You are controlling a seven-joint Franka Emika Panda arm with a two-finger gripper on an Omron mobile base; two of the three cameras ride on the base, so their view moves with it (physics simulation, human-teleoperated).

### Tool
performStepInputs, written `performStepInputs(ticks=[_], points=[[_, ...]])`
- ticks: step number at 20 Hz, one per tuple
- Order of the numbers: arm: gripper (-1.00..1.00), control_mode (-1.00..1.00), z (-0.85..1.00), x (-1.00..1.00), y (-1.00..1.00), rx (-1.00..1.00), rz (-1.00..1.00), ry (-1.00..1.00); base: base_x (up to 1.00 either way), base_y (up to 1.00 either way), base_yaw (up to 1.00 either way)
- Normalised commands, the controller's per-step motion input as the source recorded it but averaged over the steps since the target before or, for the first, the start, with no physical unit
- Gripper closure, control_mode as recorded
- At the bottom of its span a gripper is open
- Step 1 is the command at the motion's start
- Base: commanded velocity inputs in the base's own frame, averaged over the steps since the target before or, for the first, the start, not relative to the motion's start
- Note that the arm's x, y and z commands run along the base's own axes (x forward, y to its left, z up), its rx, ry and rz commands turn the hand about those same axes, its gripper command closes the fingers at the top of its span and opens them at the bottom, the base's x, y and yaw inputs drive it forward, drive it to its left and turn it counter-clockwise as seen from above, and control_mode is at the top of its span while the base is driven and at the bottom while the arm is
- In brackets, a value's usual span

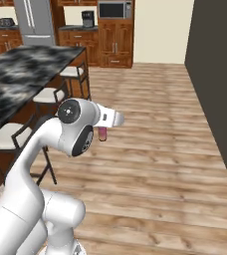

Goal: Place the large bottle from the dining counter next to the other large bottle outside the sink, and place the small bottle from the dining counter next to the other small bottle inside the sink.

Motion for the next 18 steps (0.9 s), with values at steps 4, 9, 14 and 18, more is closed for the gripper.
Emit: performStepInputs(ticks=[4,9,14,18], points=[[1.0,1.0,0.0,0.0,0.0,0.0,0.0,0.0,-1.0,-0.06,-0.03],[1.0,1.0,0.0,0.0,0.0,0.0,0.0,0.0,-1.0,-0.01,-0.01],[1.0,1.0,0.0,0.0,0.0,0.0,0.0,0.0,-1.0,0.0,0.0],[1.0,1.0,0.0,0.0,0.0,0.0,0.0,0.0,-1.0,0.17,0.0]])
